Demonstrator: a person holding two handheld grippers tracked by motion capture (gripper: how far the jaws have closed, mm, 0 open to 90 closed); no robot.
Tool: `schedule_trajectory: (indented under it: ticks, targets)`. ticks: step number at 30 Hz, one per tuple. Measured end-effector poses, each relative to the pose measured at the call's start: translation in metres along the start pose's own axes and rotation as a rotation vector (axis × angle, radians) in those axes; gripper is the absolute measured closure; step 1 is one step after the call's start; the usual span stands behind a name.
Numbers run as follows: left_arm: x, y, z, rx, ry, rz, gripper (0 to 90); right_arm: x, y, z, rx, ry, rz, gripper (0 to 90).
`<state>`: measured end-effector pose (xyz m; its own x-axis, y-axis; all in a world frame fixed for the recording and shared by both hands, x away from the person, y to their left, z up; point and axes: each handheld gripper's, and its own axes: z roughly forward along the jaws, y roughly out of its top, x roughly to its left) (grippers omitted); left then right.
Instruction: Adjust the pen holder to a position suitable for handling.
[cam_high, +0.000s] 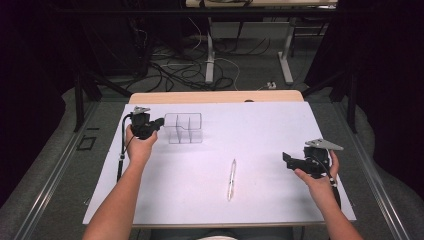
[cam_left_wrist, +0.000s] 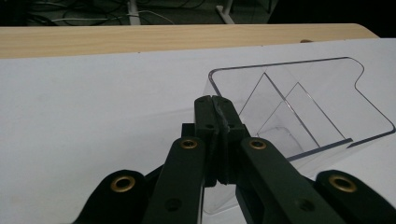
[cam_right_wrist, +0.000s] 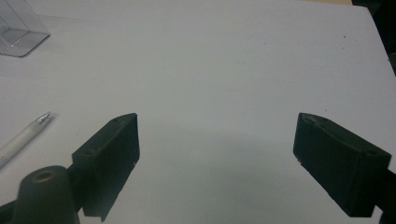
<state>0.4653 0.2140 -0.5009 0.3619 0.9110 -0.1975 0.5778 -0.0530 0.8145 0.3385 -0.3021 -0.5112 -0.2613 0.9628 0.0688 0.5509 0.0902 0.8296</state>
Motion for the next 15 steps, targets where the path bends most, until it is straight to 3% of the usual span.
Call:
schedule_trajectory:
  ticks: [15]
  targets:
    - [-0.044,0.002,0.019,0.010,-0.046,0.003,90.0,0.001,0.000,0.000,0.006,0.011,0.006,14.2]
